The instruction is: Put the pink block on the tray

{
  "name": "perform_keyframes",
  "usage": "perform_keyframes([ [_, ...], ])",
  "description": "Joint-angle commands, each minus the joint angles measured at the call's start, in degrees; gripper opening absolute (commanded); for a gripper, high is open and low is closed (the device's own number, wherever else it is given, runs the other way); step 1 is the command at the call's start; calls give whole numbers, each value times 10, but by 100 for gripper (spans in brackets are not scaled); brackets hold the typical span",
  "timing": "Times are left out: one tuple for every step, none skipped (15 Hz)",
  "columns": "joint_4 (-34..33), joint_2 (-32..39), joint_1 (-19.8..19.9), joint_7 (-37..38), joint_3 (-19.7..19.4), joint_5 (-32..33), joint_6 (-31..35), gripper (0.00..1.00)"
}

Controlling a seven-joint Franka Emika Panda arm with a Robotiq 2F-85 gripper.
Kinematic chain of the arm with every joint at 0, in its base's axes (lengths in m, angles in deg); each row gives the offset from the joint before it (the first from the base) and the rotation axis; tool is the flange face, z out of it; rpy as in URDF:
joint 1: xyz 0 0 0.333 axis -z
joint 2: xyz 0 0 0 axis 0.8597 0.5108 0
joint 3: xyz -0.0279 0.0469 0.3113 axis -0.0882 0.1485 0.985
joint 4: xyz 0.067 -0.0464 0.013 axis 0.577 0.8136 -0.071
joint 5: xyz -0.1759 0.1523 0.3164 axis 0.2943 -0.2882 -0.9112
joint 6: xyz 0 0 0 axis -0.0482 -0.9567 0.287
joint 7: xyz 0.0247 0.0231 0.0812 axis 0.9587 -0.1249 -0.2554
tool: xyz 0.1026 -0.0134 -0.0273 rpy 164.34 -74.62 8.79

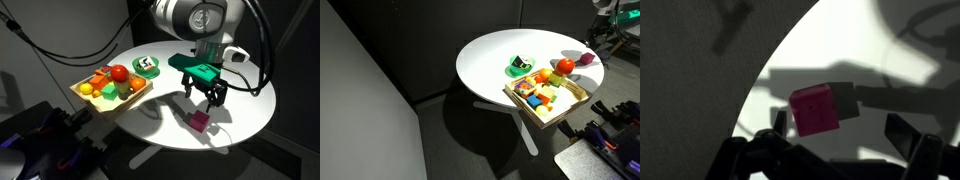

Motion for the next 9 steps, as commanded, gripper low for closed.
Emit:
perform_keyframes([
  [-32, 31, 14, 7, 12, 1, 1, 100],
  [-36, 37, 14, 8, 12, 2, 3, 100],
  [-42, 45, 15, 8, 12, 2, 6, 100],
  [-46, 52, 15, 10, 12, 3, 11, 100],
  [-51, 59, 16, 9, 12, 3, 16, 100],
  [-57, 66, 16, 11, 12, 4, 20, 100],
  [-61, 71, 17, 10, 12, 4, 24, 100],
  [-66, 78, 20, 8, 13, 3, 26, 100],
  [-70, 83, 21, 6, 13, 3, 30, 100],
])
